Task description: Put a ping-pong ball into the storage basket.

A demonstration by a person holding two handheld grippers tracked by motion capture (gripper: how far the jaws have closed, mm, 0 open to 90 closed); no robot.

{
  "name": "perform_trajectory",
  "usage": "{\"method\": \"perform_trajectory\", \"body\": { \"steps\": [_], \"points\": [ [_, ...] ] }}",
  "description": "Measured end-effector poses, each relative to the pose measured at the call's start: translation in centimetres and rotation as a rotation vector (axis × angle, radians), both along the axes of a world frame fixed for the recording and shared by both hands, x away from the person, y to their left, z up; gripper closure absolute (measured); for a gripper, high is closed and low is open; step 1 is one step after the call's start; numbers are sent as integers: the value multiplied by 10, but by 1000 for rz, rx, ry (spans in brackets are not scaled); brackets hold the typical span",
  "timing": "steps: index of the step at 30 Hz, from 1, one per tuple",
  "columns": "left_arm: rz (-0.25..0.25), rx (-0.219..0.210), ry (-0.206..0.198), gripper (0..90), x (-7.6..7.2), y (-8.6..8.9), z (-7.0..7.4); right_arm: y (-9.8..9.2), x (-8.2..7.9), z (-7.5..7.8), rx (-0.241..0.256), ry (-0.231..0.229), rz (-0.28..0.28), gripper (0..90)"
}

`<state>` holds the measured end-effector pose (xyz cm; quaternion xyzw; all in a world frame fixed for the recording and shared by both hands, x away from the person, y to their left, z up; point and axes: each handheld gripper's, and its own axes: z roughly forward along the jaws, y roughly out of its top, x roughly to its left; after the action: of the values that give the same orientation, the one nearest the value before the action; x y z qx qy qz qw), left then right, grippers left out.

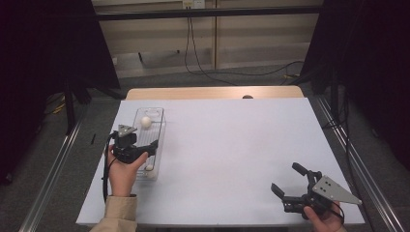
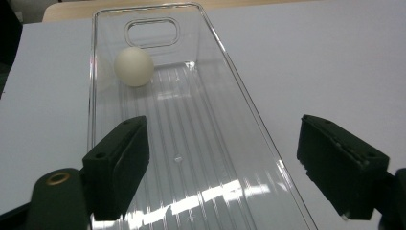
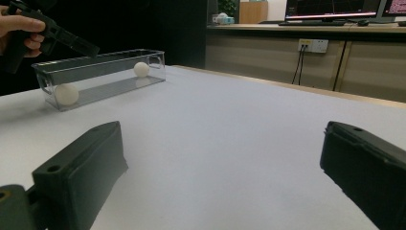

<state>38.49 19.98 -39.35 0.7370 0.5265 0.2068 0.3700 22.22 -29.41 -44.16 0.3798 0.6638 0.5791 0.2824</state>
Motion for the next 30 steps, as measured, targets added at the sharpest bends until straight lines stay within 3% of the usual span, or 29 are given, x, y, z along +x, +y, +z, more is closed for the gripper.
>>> {"method": "perform_trajectory", "body": {
  "steps": [15, 30],
  "points": [
    [-31, -20, -31, 87, -9, -1, 2, 1, 1, 0, 1, 1, 2, 9],
    [-53, -47, -89, 69, -22, -3, 3, 1, 1, 1, 1, -3, 2, 9]
  ]
}}
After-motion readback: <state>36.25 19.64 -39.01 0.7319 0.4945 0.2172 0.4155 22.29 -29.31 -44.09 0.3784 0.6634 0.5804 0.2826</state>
